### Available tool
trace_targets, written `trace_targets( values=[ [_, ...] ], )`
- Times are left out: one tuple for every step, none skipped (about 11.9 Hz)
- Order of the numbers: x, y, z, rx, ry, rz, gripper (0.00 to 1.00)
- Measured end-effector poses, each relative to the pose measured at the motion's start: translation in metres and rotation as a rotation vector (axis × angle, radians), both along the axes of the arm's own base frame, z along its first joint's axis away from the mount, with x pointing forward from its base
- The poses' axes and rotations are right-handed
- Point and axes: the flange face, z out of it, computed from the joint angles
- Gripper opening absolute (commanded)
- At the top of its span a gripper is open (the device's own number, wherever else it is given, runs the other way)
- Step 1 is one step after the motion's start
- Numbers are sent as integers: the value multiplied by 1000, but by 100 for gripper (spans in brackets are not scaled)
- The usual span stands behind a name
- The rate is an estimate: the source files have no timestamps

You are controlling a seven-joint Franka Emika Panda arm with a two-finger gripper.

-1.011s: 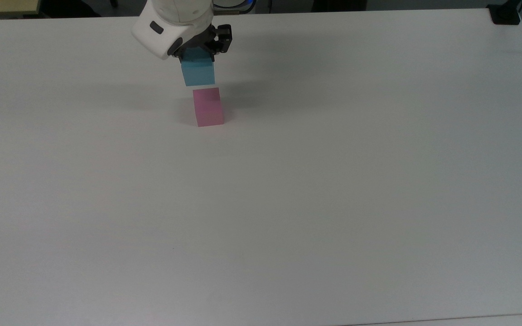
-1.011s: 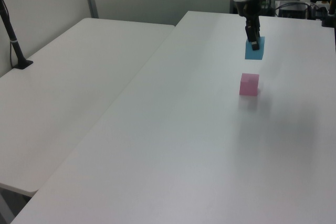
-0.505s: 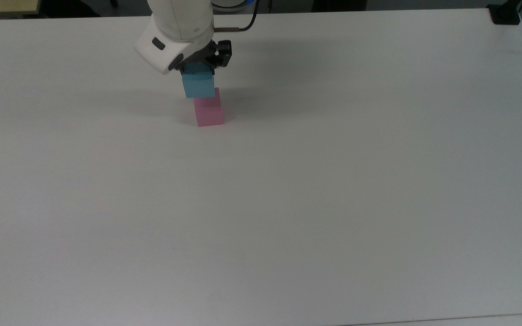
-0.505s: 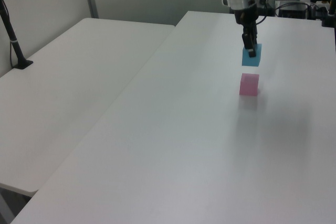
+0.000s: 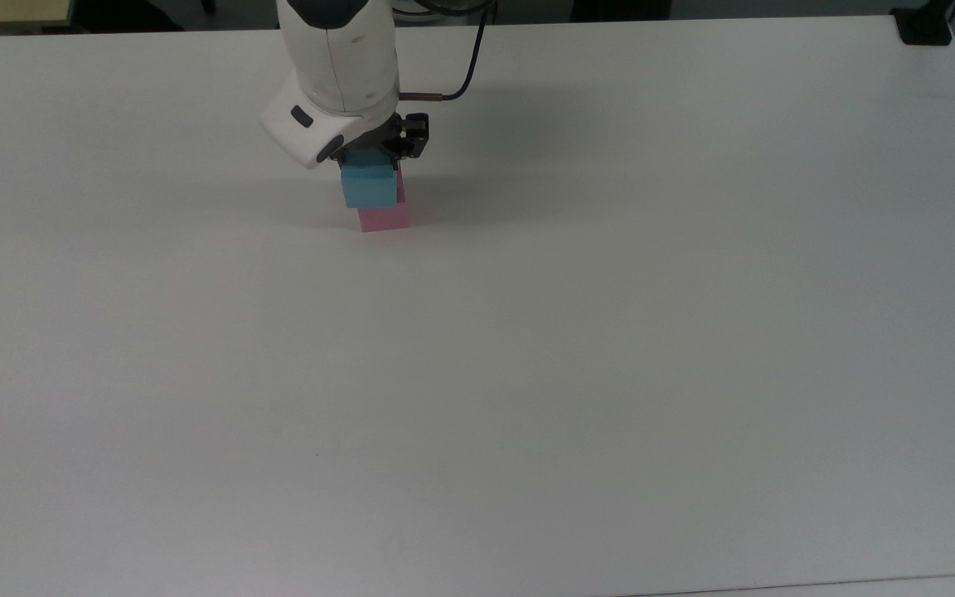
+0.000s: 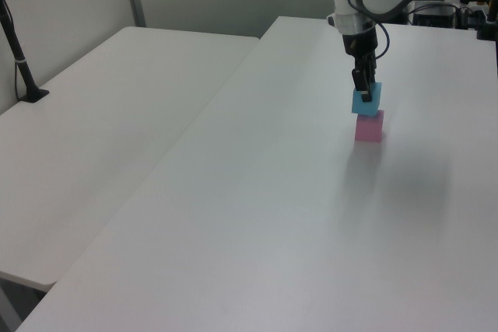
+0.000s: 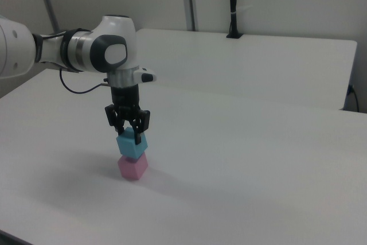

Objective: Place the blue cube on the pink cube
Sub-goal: 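Lower the blue cube onto the top of the pink cube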

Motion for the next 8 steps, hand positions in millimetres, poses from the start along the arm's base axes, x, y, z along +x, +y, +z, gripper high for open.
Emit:
trace_targets(
  values=[
    [0,1,-2,0,4,2,28],
    [-1,4,-4,0,8,7,28],
    [-1,6,-5,0,11,10,28],
    [-3,8,-8,0,17,13,29],
    [-4,10,-11,0,23,17,29],
    [-6,12,-14,-1,29,22,30],
    [-6,15,-14,-3,30,27,33],
    [-6,17,-14,-3,30,31,49]
  ],
)
